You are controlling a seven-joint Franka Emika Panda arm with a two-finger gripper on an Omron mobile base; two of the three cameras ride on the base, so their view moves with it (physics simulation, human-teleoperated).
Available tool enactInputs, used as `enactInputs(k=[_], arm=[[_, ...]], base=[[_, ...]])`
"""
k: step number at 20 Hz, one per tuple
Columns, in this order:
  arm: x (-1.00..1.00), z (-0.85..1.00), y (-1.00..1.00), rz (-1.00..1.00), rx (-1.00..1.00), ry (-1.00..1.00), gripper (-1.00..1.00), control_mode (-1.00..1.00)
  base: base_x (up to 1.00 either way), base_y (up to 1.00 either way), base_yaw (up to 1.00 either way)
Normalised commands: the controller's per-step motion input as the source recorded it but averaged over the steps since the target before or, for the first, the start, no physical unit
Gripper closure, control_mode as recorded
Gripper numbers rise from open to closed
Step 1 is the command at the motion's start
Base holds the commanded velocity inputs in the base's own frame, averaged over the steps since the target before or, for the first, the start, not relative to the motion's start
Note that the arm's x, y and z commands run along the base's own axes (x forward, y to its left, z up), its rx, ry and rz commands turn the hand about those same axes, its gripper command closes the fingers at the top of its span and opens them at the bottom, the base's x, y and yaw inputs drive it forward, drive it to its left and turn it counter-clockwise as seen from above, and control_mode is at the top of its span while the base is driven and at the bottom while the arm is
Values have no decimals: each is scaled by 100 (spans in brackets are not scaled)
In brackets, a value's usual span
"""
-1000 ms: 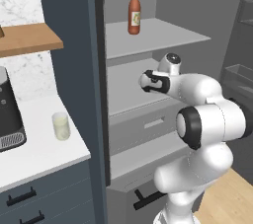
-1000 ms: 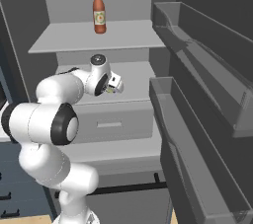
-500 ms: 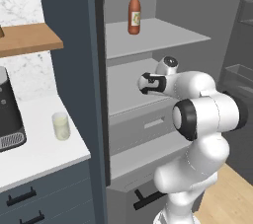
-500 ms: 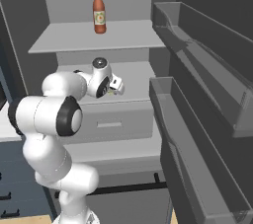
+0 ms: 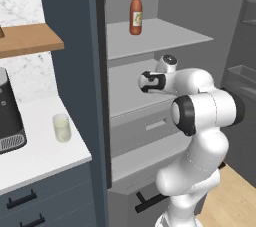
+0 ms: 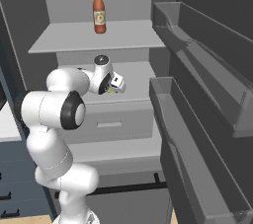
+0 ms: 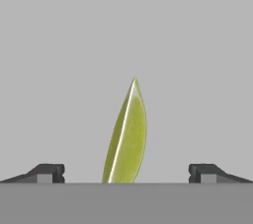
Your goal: Grab a lemon wedge from the fridge and one ice cube from the ice bowl, and put them in the glass of lemonade.
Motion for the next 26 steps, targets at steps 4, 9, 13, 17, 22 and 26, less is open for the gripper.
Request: enactInputs(k=[4, 9, 13, 17, 22, 26], arm=[[11, -16, 0, -3, 0, 2, -100, -100], [1, -13, 0, -3, 0, 0, -100, -100], [2, -11, 0, -3, 0, 0, -100, -100], [1, -16, 0, -3, 0, 0, -100, -100], [9, -3, 0, -2, 0, 0, -100, -100], [21, 0, 0, 0, -1, 2, -100, -100]], base=[[0, 0, 0], [0, 0, 0], [0, 0, 0], [0, 0, 0], [0, 0, 0], [0, 0, 0]])
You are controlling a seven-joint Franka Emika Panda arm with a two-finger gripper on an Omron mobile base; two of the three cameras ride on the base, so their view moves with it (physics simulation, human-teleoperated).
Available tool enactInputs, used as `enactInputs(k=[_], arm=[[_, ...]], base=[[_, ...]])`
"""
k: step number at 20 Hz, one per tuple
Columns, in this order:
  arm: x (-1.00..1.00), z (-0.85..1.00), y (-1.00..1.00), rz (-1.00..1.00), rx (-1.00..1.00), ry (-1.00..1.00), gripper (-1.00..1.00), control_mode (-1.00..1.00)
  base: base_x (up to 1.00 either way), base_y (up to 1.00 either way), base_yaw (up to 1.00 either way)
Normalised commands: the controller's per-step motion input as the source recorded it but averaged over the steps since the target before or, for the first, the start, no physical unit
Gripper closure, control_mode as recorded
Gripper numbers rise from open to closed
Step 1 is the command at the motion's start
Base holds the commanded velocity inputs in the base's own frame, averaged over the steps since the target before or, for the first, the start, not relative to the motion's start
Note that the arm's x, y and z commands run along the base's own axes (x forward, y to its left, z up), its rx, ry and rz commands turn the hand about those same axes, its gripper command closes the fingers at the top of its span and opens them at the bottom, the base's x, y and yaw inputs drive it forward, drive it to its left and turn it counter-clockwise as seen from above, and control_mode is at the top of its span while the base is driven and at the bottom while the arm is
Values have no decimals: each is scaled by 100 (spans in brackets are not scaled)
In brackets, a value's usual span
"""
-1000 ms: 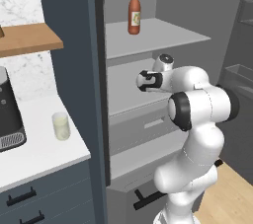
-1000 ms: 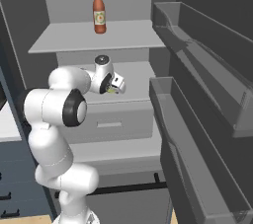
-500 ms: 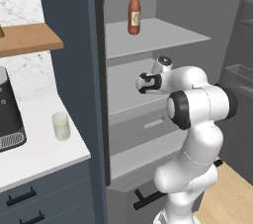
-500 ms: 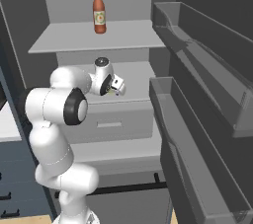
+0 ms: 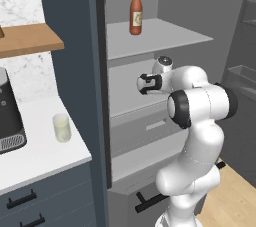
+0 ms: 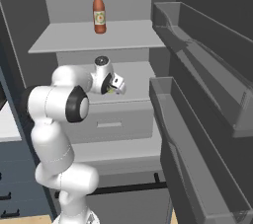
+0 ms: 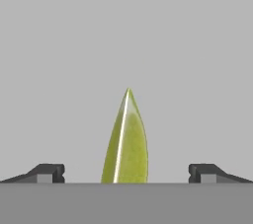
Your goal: Grab a lemon wedge from the fridge and one ice cube from the ice bowl, and put them in the glass of lemonade.
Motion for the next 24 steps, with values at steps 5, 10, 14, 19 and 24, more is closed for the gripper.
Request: enactInputs(k=[5, 10, 14, 19, 24], arm=[[10, 0, 0, 0, -4, 2, -100, -100], [-4, -21, 0, 0, -2, 0, -100, -100], [-4, -31, 0, 0, 0, 0, -100, -100], [-1, -40, 0, 0, -2, 2, -100, -100], [-7, -14, 0, 0, -15, 0, -100, -100]], base=[[0, 0, 0], [0, 0, 0], [0, 0, 0], [0, 0, 0], [0, 0, 0]])
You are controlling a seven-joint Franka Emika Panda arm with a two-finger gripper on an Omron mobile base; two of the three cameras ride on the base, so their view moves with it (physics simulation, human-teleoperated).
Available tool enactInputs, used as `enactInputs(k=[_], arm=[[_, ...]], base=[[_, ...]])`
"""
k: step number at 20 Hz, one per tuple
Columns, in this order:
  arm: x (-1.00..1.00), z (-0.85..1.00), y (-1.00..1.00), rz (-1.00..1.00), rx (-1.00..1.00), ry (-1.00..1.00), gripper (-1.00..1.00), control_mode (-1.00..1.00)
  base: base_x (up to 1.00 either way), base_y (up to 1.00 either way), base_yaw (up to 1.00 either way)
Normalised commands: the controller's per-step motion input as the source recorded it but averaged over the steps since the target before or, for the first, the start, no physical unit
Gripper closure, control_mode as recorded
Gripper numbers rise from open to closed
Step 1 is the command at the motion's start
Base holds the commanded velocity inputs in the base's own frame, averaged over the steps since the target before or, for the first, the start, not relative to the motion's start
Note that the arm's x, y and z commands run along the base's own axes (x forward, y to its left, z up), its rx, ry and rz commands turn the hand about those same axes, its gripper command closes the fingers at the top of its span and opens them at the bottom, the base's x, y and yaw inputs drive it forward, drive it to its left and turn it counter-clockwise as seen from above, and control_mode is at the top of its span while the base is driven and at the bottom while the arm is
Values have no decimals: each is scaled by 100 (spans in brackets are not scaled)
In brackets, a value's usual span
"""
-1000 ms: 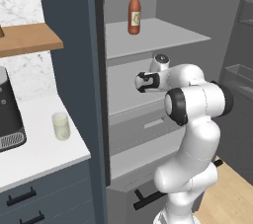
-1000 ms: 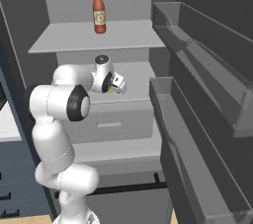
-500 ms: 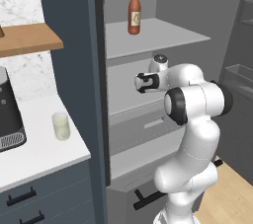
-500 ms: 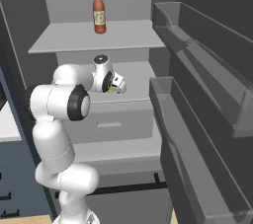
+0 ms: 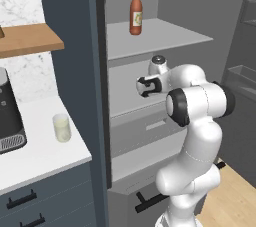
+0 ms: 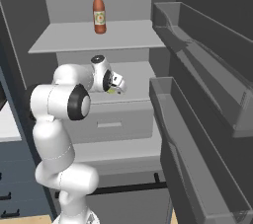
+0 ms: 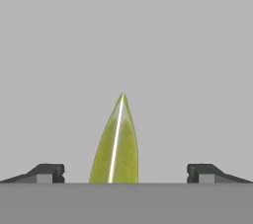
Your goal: Grab a lemon wedge from the fridge and one ice cube from the ice bowl, and put them in the glass of lemonade.
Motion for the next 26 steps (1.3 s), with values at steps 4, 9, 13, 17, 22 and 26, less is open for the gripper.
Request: enactInputs(k=[4, 9, 13, 17, 22, 26], arm=[[0, -13, 0, 0, -9, 0, -100, -100], [0, -20, 0, 0, 0, 0, -100, -100], [0, -22, 0, 0, 0, 0, -100, -100], [0, -18, 0, 0, 0, 0, -100, -100], [0, -12, 0, 0, 0, 0, 100, -100], [0, -1, 0, 0, 0, 5, 100, -100]], base=[[0, 0, 0], [0, 0, 0], [0, 0, 0], [0, 0, 0], [0, 0, 0], [0, 0, 0]])
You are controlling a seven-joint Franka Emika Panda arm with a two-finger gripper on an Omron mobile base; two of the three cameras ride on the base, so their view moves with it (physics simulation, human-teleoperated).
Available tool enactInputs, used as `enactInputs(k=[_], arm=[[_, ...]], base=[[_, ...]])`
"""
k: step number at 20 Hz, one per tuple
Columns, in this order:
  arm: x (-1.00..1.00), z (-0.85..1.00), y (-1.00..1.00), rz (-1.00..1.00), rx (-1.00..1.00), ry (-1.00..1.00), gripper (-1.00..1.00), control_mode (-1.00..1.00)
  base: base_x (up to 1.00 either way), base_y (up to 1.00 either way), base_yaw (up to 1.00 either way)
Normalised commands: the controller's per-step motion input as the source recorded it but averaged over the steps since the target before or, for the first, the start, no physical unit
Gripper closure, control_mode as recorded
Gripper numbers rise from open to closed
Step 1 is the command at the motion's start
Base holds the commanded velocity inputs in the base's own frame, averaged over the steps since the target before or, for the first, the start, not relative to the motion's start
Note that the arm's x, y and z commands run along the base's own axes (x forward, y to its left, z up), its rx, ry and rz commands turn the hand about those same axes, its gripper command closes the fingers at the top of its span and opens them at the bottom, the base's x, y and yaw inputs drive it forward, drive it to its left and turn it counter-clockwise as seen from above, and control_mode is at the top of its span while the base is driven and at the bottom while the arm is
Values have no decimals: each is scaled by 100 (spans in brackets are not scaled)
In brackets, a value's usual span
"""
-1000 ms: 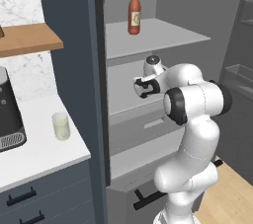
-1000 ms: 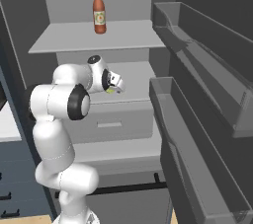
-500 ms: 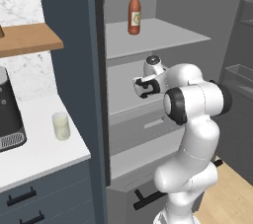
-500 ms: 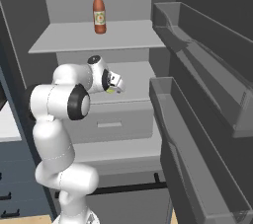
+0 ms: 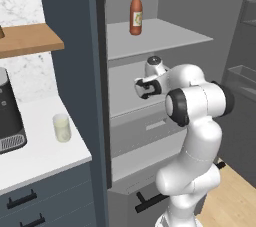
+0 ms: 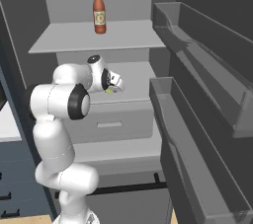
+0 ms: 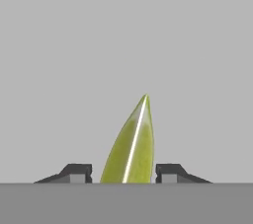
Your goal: Grab a lemon wedge from the fridge and one ice cube from the ice bowl, and put them in the glass of lemonade.
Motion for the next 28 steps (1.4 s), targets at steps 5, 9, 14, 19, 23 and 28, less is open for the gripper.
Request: enactInputs(k=[5, 9, 14, 19, 23, 28], arm=[[0, -5, 0, 0, 0, 9, 100, -100], [-6, -1, 0, 0, 0, 5, 100, -100], [-54, 0, -11, 0, 4, -5, 100, -100], [-76, 0, -30, 0, 8, -14, 100, -100], [-82, 17, -40, 0, 3, -5, 100, -100], [-99, 77, -28, 3, 0, 4, 100, -100]], base=[[0, 0, 0], [0, 0, 0], [0, 0, 0], [0, 0, 0], [0, 0, 0], [0, 0, 0]])
